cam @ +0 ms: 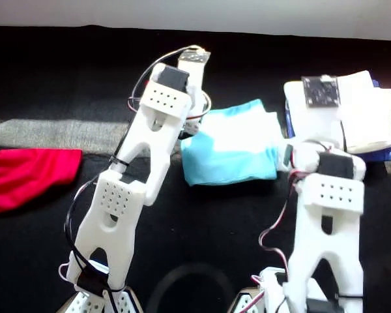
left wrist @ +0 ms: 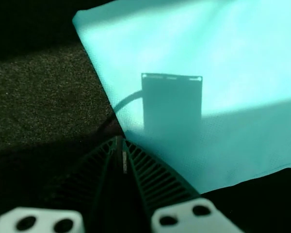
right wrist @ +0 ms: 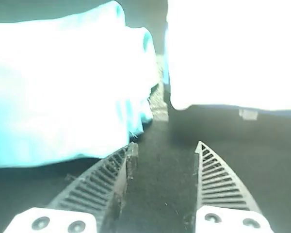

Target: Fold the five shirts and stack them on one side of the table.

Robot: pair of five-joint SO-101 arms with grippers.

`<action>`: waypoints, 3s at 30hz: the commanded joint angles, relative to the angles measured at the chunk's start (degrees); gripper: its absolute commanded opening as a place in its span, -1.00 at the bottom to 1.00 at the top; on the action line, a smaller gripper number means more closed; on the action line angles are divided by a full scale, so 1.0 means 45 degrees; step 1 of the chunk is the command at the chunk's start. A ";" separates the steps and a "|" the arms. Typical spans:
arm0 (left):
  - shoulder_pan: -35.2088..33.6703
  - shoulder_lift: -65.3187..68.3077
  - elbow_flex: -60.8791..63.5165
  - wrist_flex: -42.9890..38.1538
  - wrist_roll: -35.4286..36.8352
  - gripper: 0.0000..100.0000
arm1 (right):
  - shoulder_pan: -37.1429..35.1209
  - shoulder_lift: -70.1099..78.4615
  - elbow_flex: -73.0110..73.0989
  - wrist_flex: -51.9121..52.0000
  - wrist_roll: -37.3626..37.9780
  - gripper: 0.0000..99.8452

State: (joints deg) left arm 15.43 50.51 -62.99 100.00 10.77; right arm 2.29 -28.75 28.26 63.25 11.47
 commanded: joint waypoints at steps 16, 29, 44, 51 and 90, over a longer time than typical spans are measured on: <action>-0.2295 -0.2842 0.2901 0.0098 0.0039 -0.98 | -0.1201 1.3451 -1.2982 0.2022 -0.0215 -0.62; -0.2159 -0.2823 0.2842 0.0098 0.0039 -0.98 | -0.2335 1.3548 -1.4818 0.3839 -0.0215 -0.62; -0.2178 -0.2803 0.2921 0.0098 0.0039 -0.98 | -0.1631 1.5404 -1.4935 0.3096 -0.1231 -0.89; -0.2178 -0.2803 0.2921 0.0098 0.0039 -0.98 | -0.1280 1.5248 -1.6342 0.3194 -0.1836 -0.99; -0.2198 -0.2803 0.2921 0.0098 0.0039 -0.98 | -0.0987 1.6557 -1.8882 0.3858 -0.0879 -0.99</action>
State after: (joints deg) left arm 5.67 41.63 -49.63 100.53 10.77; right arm -3.60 46.33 -51.74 80.57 7.25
